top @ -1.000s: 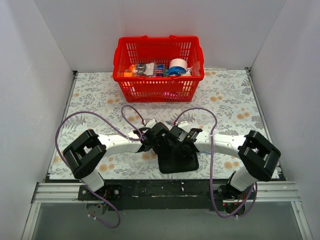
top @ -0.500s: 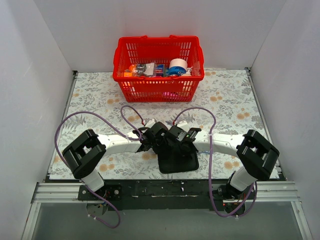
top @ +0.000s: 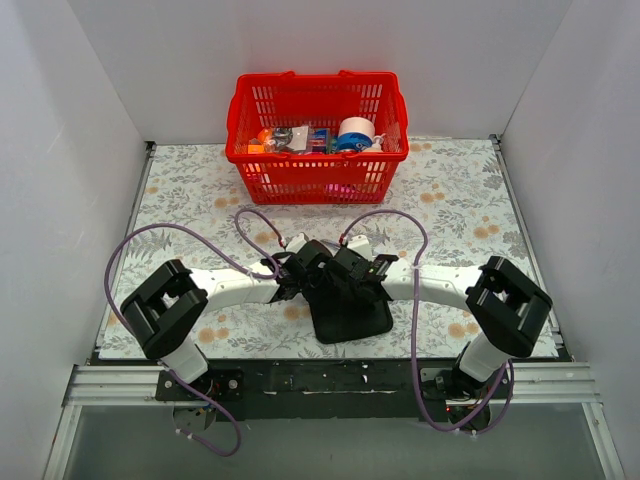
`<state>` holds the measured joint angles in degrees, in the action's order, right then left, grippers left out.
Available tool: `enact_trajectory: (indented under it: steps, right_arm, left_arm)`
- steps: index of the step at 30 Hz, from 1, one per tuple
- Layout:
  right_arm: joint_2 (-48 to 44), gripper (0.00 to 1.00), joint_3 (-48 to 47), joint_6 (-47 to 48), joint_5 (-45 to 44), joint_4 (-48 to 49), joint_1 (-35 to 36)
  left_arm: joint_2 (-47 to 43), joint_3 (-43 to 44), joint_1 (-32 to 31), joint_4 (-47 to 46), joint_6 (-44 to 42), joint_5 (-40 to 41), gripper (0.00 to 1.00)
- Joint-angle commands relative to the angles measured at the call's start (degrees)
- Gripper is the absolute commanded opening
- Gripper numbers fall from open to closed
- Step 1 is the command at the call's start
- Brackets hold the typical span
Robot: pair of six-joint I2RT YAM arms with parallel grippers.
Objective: Sort the hair-cutting tools
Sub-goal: Place the haircut tool in the hairdressing tool bag.
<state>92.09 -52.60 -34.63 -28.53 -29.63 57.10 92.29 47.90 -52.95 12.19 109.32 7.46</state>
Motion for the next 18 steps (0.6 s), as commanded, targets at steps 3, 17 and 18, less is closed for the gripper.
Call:
enact_trajectory:
  steps: [3, 17, 18]
  right_arm:
    - [1.1, 0.30, -7.1, -1.7, 4.4, 22.9, -1.2]
    - [-9.4, 0.36, -12.4, 0.2, -4.9, 12.0, 3.6]
    - [-10.2, 0.36, -12.7, 0.3, -5.2, 10.9, 4.0]
  left_arm:
    - [-0.1, -2.6, -4.6, 5.8, 0.5, 1.8, 0.37]
    - [0.8, -2.8, -4.6, 5.2, 1.8, 1.8, 0.37]
    - [0.9, -2.6, -4.6, 5.3, 1.8, 1.9, 0.37]
